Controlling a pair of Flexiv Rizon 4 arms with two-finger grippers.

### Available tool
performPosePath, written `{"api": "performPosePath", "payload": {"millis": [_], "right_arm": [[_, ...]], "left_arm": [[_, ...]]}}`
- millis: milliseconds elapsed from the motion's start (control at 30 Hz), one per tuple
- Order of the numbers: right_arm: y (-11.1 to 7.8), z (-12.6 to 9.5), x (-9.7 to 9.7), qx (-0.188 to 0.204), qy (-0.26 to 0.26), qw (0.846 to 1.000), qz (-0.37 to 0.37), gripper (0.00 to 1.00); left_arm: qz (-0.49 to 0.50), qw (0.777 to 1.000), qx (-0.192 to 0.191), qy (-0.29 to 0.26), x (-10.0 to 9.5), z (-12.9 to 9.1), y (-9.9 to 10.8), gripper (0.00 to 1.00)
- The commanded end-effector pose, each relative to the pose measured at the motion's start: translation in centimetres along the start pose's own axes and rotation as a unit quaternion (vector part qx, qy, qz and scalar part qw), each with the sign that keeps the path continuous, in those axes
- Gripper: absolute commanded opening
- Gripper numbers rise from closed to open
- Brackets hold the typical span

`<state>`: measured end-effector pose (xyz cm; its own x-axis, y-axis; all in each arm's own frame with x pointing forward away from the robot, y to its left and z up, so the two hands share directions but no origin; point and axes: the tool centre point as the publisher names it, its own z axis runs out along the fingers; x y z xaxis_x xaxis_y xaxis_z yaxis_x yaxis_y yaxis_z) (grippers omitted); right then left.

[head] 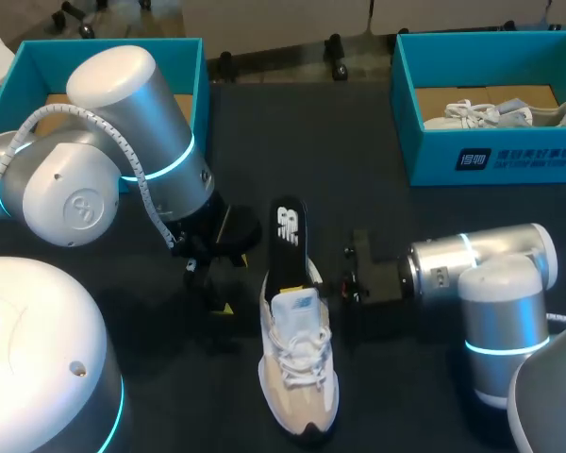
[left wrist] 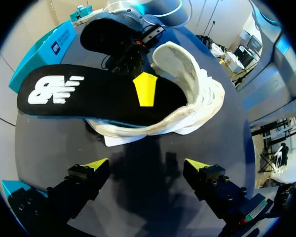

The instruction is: Take the shoe out of the shoebox, open the shoe tongue, remove and reinsert the insole, then place the shoe into the shoebox

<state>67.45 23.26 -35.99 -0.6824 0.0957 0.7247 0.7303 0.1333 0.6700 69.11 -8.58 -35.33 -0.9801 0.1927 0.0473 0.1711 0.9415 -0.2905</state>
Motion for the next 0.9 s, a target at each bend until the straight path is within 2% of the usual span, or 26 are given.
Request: {"api": "performPosePath", "payload": {"millis": [33, 500, 667, 767, 800, 833, 900], "right_arm": [[0.3, 0.4, 0.6, 0.000, -0.008, 1.000, -0.010, 0.36], [3.1, 0.2, 1.5, -0.015, -0.013, 0.999, -0.044, 0.30], [3.6, -0.2, 1.3, -0.041, -0.016, 0.998, -0.047, 0.31], [3.8, -0.4, 0.9, -0.053, -0.013, 0.997, -0.046, 0.18], [3.9, -0.4, 0.7, -0.056, -0.012, 0.997, -0.042, 0.12], [3.9, -0.4, 0.5, -0.058, -0.012, 0.997, -0.039, 0.00], [4.0, -0.4, 0.1, -0.057, -0.010, 0.998, -0.036, 0.00]], "left_arm": [[0.000, 1.000, -0.002, -0.001, 0.1, -0.1, 0.0, 1.00], [0.000, 1.000, -0.002, -0.001, 0.1, -0.1, 0.0, 1.00], [0.000, 1.000, -0.002, -0.001, 0.1, -0.1, 0.0, 1.00], [0.000, 1.000, -0.002, -0.001, 0.1, -0.1, 0.0, 1.00], [0.000, 1.000, -0.002, -0.001, 0.1, -0.1, 0.0, 1.00], [0.000, 1.000, -0.002, -0.001, 0.1, -0.1, 0.0, 1.00], [0.000, 1.000, -0.002, -0.001, 0.1, -0.1, 0.0, 1.00]]}}
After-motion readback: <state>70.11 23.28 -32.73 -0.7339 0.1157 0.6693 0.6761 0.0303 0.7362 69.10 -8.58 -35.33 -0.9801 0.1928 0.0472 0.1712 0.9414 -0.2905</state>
